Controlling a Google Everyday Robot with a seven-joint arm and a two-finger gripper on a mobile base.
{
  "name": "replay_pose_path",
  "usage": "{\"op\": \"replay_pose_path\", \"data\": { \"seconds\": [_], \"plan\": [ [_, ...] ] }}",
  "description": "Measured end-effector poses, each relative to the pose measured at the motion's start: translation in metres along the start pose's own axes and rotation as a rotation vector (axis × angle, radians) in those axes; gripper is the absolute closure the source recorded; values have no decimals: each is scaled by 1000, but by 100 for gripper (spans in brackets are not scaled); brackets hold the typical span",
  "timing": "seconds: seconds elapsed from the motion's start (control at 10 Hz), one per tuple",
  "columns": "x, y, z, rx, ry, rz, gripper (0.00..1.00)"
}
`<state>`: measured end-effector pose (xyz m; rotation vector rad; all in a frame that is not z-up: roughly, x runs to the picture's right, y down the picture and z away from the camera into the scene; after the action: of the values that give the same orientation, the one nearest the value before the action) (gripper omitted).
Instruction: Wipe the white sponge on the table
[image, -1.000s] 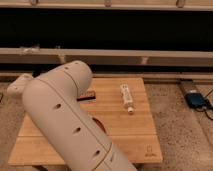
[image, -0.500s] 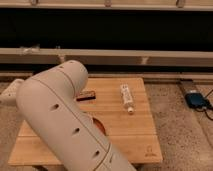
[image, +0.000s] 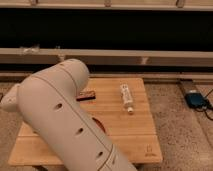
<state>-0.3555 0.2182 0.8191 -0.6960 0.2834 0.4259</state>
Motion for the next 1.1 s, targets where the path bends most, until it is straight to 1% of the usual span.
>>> {"op": "replay_pose_path", "data": {
  "seconds": [0.2,0.4,0.5,0.6,0.7,0.9,1.1],
  "plan": [
    [16,-10,9,-7,15,26,86],
    [29,-33,13,-13,15,73,86],
    [28,-30,13,-11,17,66,86],
    [29,-32,13,-11,18,70,86],
    [31,-37,12,-29,1,100,86],
    [39,-63,9,-48,-18,164,86],
    [42,-99,4,-81,-51,242,86]
  ]
}}
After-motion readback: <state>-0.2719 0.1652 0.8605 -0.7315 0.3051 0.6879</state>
